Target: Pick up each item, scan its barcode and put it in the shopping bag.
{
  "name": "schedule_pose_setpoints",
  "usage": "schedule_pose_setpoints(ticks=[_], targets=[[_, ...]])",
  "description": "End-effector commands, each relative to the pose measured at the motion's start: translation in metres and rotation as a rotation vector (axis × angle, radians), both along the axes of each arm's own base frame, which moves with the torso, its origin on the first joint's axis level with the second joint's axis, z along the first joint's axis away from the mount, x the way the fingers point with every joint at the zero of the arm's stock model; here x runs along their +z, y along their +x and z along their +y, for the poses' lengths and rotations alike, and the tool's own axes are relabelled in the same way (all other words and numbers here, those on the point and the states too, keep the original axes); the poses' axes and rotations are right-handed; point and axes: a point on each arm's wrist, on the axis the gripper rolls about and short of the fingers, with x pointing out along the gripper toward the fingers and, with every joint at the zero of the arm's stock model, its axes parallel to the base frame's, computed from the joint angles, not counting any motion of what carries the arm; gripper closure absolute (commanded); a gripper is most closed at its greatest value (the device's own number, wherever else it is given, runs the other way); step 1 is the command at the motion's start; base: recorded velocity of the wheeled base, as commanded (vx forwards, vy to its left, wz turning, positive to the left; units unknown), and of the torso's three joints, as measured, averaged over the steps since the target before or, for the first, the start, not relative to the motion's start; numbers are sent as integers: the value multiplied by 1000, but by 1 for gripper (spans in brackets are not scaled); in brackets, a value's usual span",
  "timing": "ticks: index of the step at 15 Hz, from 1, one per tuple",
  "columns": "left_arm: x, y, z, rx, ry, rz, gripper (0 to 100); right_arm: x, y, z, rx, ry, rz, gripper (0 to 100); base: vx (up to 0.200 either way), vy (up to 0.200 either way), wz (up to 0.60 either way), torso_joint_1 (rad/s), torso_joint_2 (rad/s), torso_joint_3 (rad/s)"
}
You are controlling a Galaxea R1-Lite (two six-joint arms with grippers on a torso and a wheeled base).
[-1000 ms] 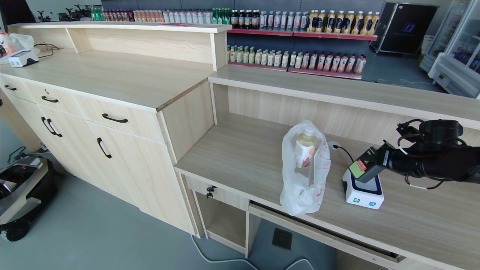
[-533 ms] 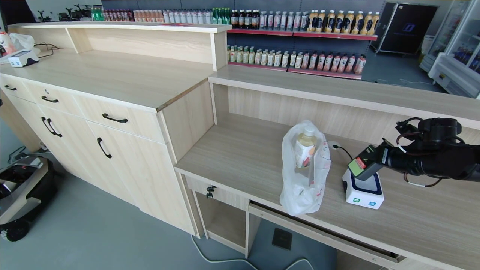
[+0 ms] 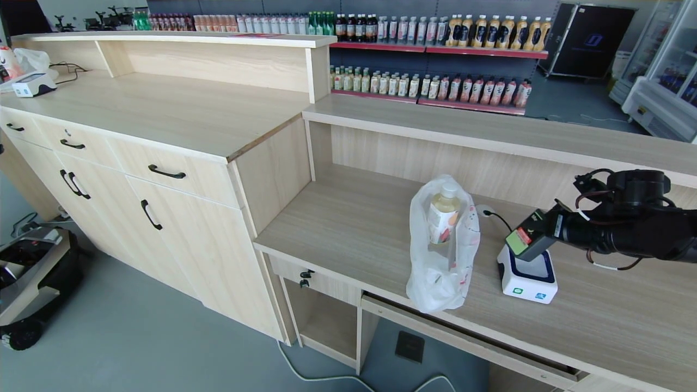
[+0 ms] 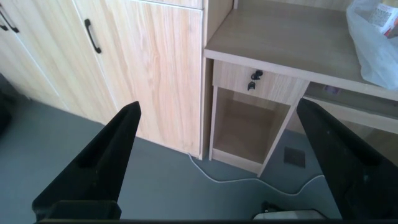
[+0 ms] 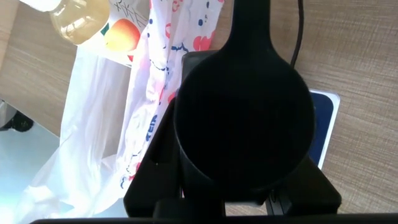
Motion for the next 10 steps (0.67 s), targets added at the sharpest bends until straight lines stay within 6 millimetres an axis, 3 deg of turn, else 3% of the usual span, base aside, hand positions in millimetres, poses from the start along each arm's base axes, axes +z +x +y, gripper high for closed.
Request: schedule_pose_setpoints(ticks=[1, 3, 4, 5, 8, 10], targets=[[0, 0, 0, 0, -1, 0, 0, 40, -31, 11, 54, -137, -117, 100, 0, 0, 0, 0, 0, 0], [0, 0, 0, 0, -1, 0, 0, 64, -88, 12, 107, -428, -216, 100, 0, 0, 0, 0, 0, 0], [0, 0, 0, 0, 0, 0, 0, 65, -101, 7, 102, -503, -224, 100, 0, 0, 0, 0, 0, 0], [0, 0, 0, 0, -1, 0, 0, 64, -141, -6, 107, -748, -226, 100, 0, 0, 0, 0, 0, 0], [0, 0, 0, 0, -1, 0, 0, 70, -171, -17, 61, -918, -263, 100, 0, 0, 0, 0, 0, 0], [0, 0, 0, 0, -1, 0, 0, 72, -171, -17, 45, -978, -337, 100, 0, 0, 0, 0, 0, 0]])
